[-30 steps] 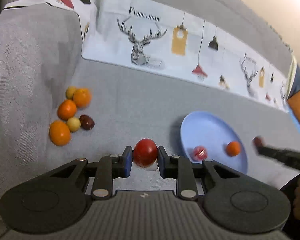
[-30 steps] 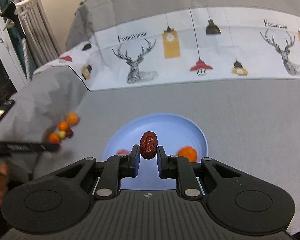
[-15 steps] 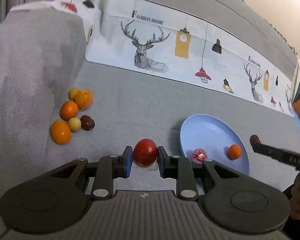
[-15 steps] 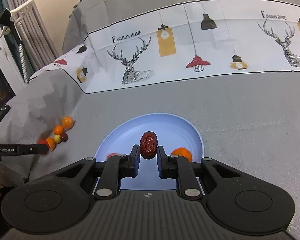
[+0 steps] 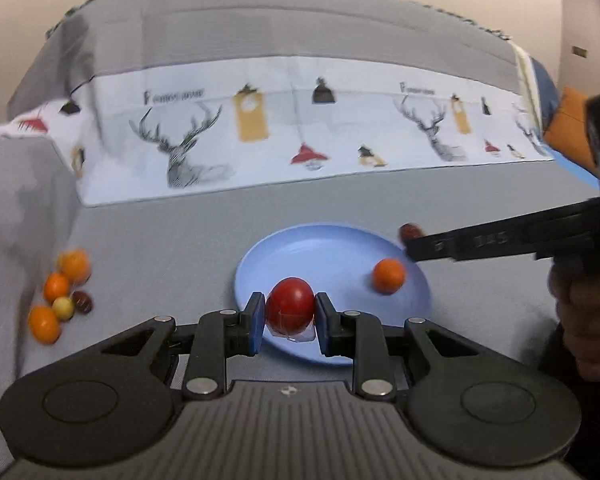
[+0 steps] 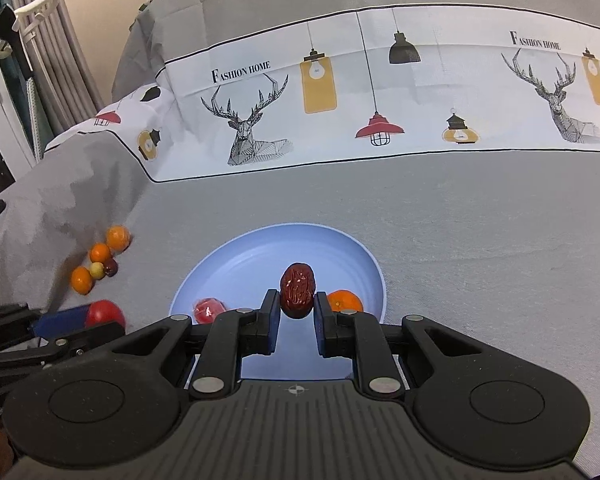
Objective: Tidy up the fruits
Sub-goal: 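Carry the tomato with the left gripper while the right carries the date toward the plate, then hold the tomato and the date above the blue plate with both grippers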
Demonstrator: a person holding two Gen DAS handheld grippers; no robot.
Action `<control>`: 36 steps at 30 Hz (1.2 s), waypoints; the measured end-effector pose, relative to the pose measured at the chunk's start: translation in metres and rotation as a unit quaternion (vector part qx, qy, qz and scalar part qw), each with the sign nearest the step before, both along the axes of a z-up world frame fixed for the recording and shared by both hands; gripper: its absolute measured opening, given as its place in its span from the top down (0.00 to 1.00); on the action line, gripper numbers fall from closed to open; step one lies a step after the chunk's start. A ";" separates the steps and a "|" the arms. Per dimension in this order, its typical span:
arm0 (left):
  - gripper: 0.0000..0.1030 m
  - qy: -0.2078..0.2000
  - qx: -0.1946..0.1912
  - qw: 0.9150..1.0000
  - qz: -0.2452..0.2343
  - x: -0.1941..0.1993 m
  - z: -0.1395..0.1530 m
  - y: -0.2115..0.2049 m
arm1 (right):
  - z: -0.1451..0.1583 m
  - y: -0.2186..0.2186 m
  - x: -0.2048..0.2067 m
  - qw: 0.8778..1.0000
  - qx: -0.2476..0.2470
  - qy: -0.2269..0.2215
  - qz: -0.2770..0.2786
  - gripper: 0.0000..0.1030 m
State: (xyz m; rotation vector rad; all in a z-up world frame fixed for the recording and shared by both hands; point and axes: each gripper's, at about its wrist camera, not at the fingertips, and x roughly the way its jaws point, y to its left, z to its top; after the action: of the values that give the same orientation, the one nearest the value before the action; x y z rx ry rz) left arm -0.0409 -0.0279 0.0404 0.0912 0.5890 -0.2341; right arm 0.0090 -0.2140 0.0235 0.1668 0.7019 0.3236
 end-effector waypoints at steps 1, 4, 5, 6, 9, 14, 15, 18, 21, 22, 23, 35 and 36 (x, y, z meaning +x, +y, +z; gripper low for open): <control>0.72 0.002 -0.001 1.000 -0.001 0.002 -0.002 -0.003 | 0.000 0.001 0.000 1.000 -0.003 -0.001 0.001 0.82; 0.72 0.013 -0.016 1.000 0.002 0.015 -0.006 -0.011 | -0.002 0.004 0.002 1.000 -0.011 0.001 0.000 0.82; 0.72 0.012 -0.022 1.000 0.005 0.019 -0.006 -0.014 | -0.003 0.005 0.003 1.000 -0.016 -0.001 -0.003 0.82; 0.72 0.009 -0.031 0.999 0.005 0.021 -0.005 -0.016 | -0.003 0.006 0.002 1.000 -0.021 -0.003 -0.005 0.82; 0.72 -0.001 -0.039 0.999 -0.012 0.019 -0.004 -0.022 | -0.004 0.004 0.001 1.000 -0.026 -0.003 -0.010 0.82; 0.72 0.002 -0.019 0.999 -0.036 0.014 -0.017 -0.019 | -0.005 0.005 -0.002 0.999 -0.036 -0.004 -0.009 0.82; 0.72 0.001 -0.028 0.999 -0.033 0.016 -0.016 -0.016 | -0.005 0.006 -0.002 0.999 -0.038 -0.004 -0.007 0.82; 0.72 0.001 -0.039 0.999 -0.021 0.021 -0.015 -0.012 | -0.006 0.012 -0.001 0.999 -0.046 -0.005 -0.001 0.82; 0.72 0.004 -0.042 0.999 -0.018 0.023 -0.017 -0.011 | -0.007 0.016 0.000 0.999 -0.054 -0.005 0.003 0.82; 0.72 0.004 -0.042 0.999 -0.020 0.023 -0.016 -0.011 | -0.008 0.017 0.000 0.998 -0.056 -0.004 0.005 0.82; 0.72 0.003 -0.042 0.999 -0.022 0.023 -0.016 -0.012 | -0.008 0.018 0.000 0.998 -0.060 -0.005 0.007 0.82; 0.72 0.008 -0.047 0.999 -0.024 0.025 -0.020 -0.013 | -0.010 0.020 0.001 0.998 -0.064 -0.005 0.008 0.82; 0.72 0.009 -0.047 0.999 -0.023 0.025 -0.020 -0.013 | -0.010 0.020 0.001 0.998 -0.063 -0.005 0.008 0.82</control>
State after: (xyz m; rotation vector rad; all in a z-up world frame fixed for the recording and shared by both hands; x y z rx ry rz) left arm -0.0162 -0.0405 0.0207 0.0117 0.5930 -0.3081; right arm 0.0100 -0.1945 0.0138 0.0398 0.7110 0.2943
